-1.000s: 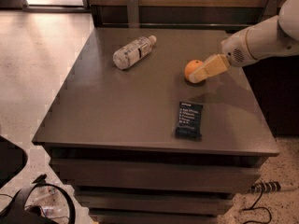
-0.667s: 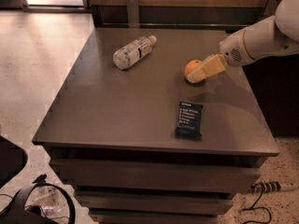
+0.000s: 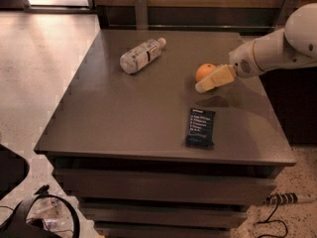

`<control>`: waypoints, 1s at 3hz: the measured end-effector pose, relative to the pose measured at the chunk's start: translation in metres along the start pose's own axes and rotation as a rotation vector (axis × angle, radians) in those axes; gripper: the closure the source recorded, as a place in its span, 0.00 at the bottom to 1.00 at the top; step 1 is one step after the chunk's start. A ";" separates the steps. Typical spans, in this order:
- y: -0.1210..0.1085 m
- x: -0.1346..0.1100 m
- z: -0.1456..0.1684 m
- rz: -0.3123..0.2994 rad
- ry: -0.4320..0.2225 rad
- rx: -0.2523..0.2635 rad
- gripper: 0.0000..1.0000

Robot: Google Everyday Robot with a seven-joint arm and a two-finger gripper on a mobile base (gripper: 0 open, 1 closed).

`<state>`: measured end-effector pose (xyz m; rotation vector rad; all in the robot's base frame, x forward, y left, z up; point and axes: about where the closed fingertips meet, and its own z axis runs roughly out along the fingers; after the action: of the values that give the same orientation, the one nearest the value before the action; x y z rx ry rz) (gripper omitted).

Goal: Pick orange

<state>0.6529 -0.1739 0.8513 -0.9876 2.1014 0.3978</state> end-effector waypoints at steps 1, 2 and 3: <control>0.000 0.005 0.009 0.015 -0.011 -0.009 0.00; -0.001 0.010 0.019 0.042 -0.041 -0.021 0.00; -0.001 0.016 0.032 0.071 -0.078 -0.041 0.18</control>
Offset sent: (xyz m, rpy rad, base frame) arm 0.0121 0.0020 -0.0292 0.1166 0.0044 -0.0294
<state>0.6635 -0.1651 0.8184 -0.9088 2.0688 0.5091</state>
